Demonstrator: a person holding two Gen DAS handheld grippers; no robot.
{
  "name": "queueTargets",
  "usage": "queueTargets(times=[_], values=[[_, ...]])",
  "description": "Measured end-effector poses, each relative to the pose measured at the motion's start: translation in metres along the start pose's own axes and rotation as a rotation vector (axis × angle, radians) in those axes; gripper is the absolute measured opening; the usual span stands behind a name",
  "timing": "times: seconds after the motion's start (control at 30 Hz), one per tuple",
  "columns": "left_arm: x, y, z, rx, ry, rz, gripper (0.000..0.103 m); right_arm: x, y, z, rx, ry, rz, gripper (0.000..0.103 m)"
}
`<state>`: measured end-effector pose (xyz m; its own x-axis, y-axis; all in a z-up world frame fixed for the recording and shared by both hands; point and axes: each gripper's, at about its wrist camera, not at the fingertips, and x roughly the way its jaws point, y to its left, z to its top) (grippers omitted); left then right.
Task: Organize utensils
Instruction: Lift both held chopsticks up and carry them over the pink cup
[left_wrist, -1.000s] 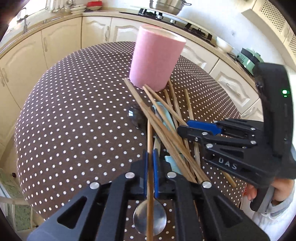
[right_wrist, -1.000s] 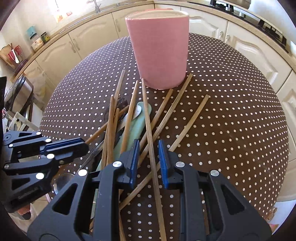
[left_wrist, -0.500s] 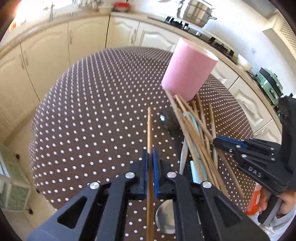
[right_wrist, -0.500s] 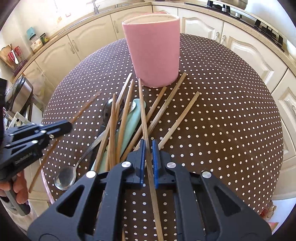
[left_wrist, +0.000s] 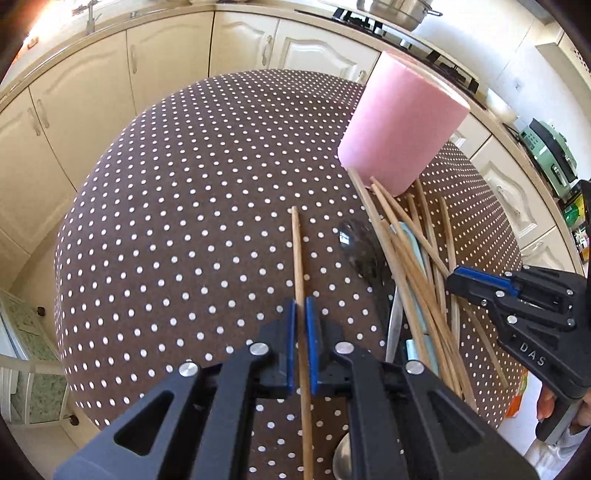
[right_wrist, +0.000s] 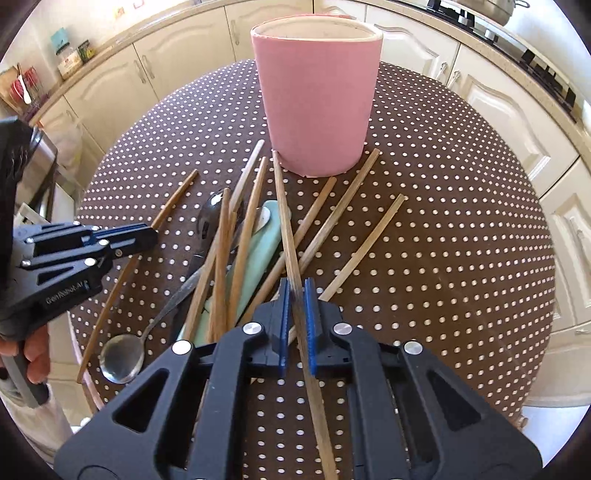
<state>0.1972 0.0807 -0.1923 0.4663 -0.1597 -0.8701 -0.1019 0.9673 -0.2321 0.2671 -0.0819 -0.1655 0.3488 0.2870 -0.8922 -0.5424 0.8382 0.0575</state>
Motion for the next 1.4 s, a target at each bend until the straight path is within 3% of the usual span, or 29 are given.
queueTargets(times=[0.4,0.6,0.93,1.17,1.4], values=[[0.010,-0.006,0.013,0.041,-0.005,0.002,0.005,0.020,-0.007,0.024,-0.057,0.074,0.007,0.009],[-0.007,-0.004,0.013,0.008,-0.114,-0.011,0.005,0.022,-0.019,0.027,-0.046,0.072,0.038,0.009],[-0.069,-0.021,0.014,0.013,-0.434,-0.099,0.005,-0.026,-0.038,0.012,0.046,-0.167,0.141,0.008],[-0.074,-0.047,0.025,0.052,-0.521,-0.145,0.005,-0.063,-0.043,-0.005,0.113,-0.341,0.192,0.007],[-0.079,-0.072,0.034,0.102,-0.594,-0.199,0.005,-0.090,-0.043,-0.008,0.154,-0.446,0.218,0.007]])
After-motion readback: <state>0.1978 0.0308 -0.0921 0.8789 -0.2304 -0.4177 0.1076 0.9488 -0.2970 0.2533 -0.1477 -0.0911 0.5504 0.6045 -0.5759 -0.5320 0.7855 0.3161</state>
